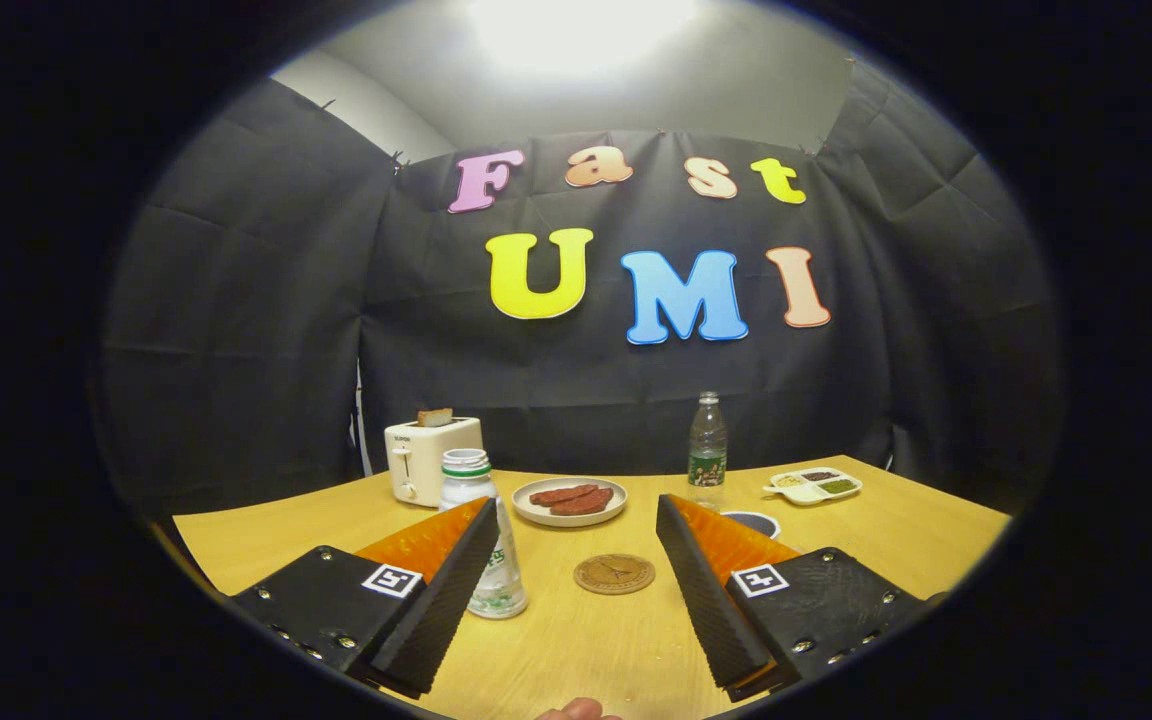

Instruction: Take the bottle from table, then pour the juice into the cup, finally place the bottle on the coaster

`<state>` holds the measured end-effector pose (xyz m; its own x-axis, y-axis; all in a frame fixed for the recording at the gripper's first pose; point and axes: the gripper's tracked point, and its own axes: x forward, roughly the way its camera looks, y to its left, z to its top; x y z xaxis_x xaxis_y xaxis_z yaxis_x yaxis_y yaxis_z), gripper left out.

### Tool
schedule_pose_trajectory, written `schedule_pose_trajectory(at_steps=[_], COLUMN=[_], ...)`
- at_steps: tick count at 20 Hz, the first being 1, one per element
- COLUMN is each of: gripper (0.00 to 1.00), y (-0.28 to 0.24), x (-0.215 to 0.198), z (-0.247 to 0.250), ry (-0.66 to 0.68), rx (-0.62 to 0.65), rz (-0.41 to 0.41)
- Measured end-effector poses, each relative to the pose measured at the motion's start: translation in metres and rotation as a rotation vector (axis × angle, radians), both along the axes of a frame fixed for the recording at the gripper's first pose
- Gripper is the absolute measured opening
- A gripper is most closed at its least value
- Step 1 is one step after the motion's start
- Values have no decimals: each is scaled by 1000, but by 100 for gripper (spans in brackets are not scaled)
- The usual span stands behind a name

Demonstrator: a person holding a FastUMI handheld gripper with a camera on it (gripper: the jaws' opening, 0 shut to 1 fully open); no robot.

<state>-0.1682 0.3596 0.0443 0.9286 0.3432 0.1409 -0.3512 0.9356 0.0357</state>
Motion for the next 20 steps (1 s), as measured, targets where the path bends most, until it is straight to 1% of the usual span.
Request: schedule_pose_trajectory(at_steps=[4, 7, 9, 12, 14, 17, 20], gripper=[97, 97, 97, 97, 97, 97, 97], y=[32, 53, 68, 82, 96, 105, 119], x=[1, 13, 23, 41, 51, 66, 75], z=[-12, -20, -29, -39, -44, -56, -59], ry=[-19, -45, -31, -16, -11, 23, 22], rx=[1, -11, -44, -105, -119, -154, -160], rz=[23, 25, 33, 19, 36, 25, 61])
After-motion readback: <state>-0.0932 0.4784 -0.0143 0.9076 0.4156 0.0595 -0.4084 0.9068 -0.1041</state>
